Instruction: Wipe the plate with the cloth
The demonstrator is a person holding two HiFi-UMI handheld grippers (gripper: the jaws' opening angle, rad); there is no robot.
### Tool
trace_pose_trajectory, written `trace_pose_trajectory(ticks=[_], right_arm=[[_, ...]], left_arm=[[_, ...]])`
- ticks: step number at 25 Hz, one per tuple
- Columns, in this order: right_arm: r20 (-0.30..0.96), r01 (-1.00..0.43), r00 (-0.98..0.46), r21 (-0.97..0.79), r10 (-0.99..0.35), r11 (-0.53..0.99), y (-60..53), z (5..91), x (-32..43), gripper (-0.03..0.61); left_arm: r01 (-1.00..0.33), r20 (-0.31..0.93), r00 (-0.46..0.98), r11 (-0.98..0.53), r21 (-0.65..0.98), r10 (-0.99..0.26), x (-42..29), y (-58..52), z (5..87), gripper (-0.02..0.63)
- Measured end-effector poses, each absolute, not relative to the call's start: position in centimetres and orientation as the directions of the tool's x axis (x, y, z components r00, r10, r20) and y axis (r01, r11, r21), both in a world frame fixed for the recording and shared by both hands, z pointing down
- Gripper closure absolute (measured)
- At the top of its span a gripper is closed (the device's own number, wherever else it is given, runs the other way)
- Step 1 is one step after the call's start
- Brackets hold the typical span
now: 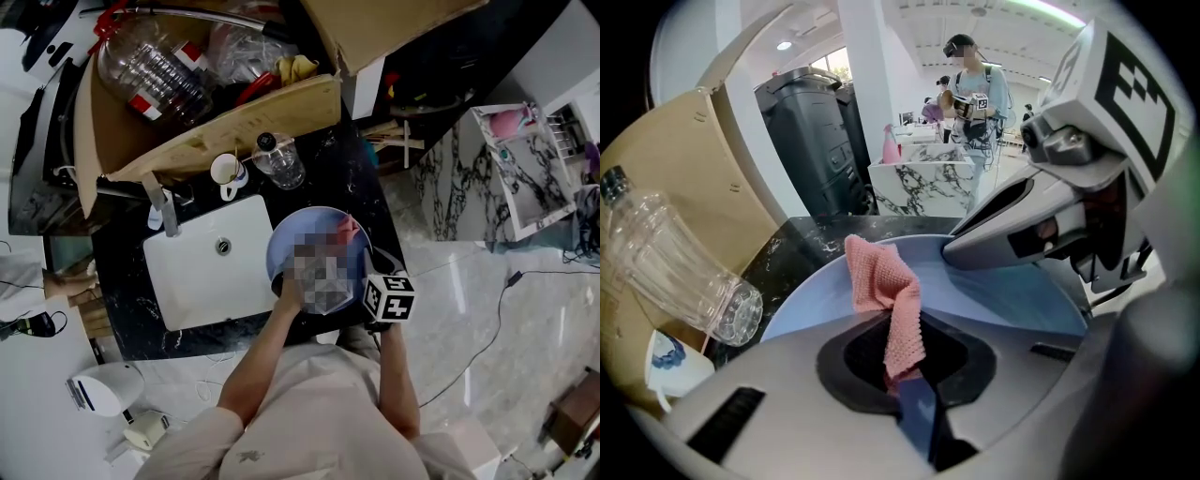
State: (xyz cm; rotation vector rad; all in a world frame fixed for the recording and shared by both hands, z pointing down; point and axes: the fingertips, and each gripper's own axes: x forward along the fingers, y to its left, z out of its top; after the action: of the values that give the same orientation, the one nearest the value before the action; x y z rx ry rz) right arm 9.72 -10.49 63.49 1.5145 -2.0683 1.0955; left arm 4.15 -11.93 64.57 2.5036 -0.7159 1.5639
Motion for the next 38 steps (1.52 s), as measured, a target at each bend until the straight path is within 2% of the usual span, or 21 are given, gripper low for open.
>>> trace_pose_trajectory(ticks=[11, 21, 38], right_arm=[[0.671, -0.918, -0.366, -0.376, -0.645, 0.129, -10.5, 63.5, 9.7, 0.557], [0.671, -0.917, -0.368, -0.378, -0.644, 0.13, -10.5, 63.5, 9.7, 0.557], [0.673, -0.915, -0.373, -0.382, -0.639, 0.132, -10.5, 63.5, 9.7, 0.557]], left_arm=[[-0.328, 0.893, 0.405, -0.943, -0.06, -0.198, 5.2, -8.0, 64.6, 0.581], [-0.26, 0.918, 0.389, -0.965, 0.027, -0.08, 4.0, -4.9, 64.6, 0.581], [-0.301, 0.94, 0.336, -0.952, 0.047, -0.06, 0.6, -4.1, 64.7, 0.581]])
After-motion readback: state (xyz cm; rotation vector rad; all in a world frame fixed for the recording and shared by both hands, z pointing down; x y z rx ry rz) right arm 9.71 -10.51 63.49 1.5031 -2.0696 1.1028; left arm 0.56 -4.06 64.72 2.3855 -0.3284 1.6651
